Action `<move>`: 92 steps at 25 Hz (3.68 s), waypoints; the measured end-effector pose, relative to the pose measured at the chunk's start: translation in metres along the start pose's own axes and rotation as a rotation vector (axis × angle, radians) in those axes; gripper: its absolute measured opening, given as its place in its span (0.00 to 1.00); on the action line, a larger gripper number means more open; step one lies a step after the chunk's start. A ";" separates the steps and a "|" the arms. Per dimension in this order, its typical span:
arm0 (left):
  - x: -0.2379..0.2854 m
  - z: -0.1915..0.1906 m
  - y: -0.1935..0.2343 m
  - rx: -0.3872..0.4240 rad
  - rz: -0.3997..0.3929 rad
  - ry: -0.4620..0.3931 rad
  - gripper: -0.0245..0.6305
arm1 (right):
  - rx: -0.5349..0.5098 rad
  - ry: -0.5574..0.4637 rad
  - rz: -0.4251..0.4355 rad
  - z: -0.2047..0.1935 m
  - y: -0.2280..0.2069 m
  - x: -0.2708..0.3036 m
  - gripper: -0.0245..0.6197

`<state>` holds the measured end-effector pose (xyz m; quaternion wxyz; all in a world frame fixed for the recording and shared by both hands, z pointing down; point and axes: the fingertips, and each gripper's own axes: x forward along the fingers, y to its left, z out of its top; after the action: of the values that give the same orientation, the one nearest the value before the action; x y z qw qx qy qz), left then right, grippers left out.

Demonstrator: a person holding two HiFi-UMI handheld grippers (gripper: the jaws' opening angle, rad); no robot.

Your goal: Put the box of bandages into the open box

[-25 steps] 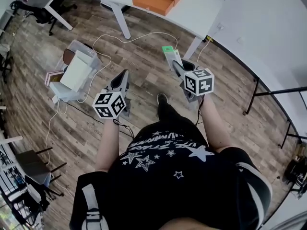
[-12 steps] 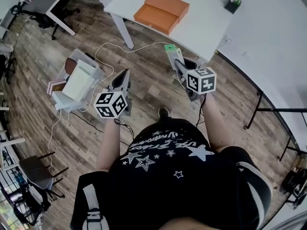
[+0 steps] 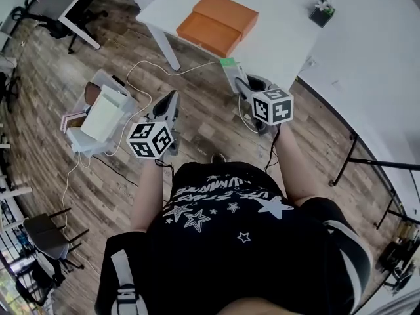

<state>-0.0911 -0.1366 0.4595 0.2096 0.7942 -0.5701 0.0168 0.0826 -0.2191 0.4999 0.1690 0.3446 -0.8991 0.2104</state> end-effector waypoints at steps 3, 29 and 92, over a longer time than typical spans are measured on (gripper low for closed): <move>0.007 -0.001 0.002 0.001 0.012 0.016 0.07 | 0.000 0.004 0.012 0.005 -0.006 0.007 0.21; 0.140 0.068 0.122 -0.004 -0.052 0.051 0.07 | -0.006 0.005 -0.055 0.100 -0.063 0.149 0.21; 0.274 0.135 0.224 -0.024 -0.190 0.104 0.07 | -0.243 0.240 -0.218 0.139 -0.104 0.286 0.26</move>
<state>-0.2289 -0.4894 0.4794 0.2492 0.8402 -0.4806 0.0314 -0.0696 -0.5152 0.5365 0.3369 0.3896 -0.8486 0.1205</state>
